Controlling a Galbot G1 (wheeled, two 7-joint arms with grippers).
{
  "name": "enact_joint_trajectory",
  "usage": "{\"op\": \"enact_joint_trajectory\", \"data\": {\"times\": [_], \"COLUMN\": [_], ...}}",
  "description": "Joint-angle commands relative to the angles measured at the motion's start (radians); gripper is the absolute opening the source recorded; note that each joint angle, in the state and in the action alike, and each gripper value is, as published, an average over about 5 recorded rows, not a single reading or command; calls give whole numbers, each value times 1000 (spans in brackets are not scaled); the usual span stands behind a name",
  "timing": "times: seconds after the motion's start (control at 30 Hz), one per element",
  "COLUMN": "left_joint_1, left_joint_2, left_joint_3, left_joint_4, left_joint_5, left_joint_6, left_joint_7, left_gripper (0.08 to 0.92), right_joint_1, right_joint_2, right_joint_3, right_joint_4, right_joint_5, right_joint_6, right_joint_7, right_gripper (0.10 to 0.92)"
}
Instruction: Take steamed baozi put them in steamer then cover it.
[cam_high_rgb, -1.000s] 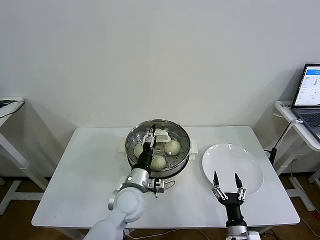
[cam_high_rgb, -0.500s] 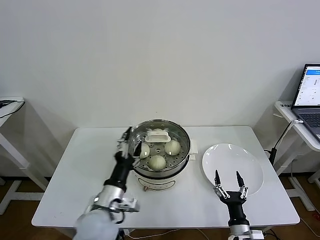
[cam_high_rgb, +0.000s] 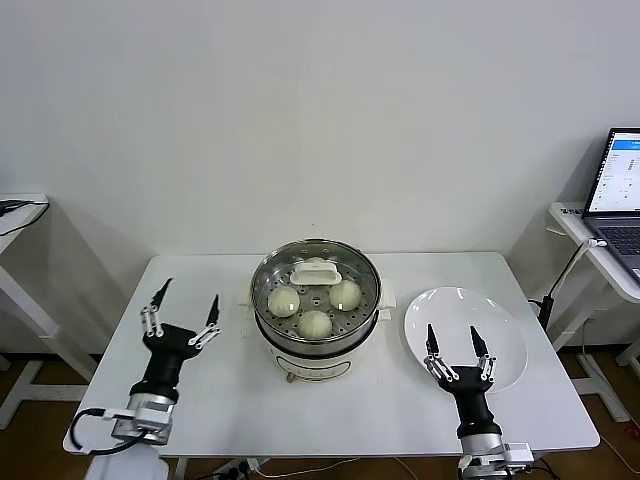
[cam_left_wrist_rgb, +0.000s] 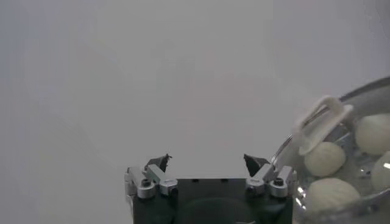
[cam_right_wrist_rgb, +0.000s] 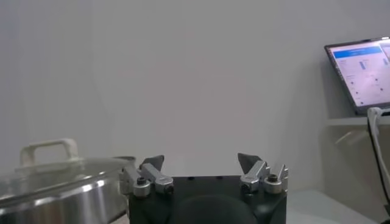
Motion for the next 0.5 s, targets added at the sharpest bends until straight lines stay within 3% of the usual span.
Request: {"op": "enact_joint_trajectory", "data": {"times": [0.03, 0.5], "left_joint_1": [66, 74], "left_joint_2": [-78, -84], "left_joint_3": [-137, -102], "left_joint_4": [37, 95], "left_joint_5": [-250, -244], "left_joint_6": [-96, -116], "left_joint_7": [12, 20], "left_gripper": [823, 823], "right_joint_1": [-1, -10], "right_joint_2": [-1, 3], "right_joint_3": [0, -9], "right_joint_4": [53, 76], "right_joint_5": [-10, -34], "right_joint_6": [-61, -67], "right_joint_7": [4, 3], "right_gripper": [823, 823]}}
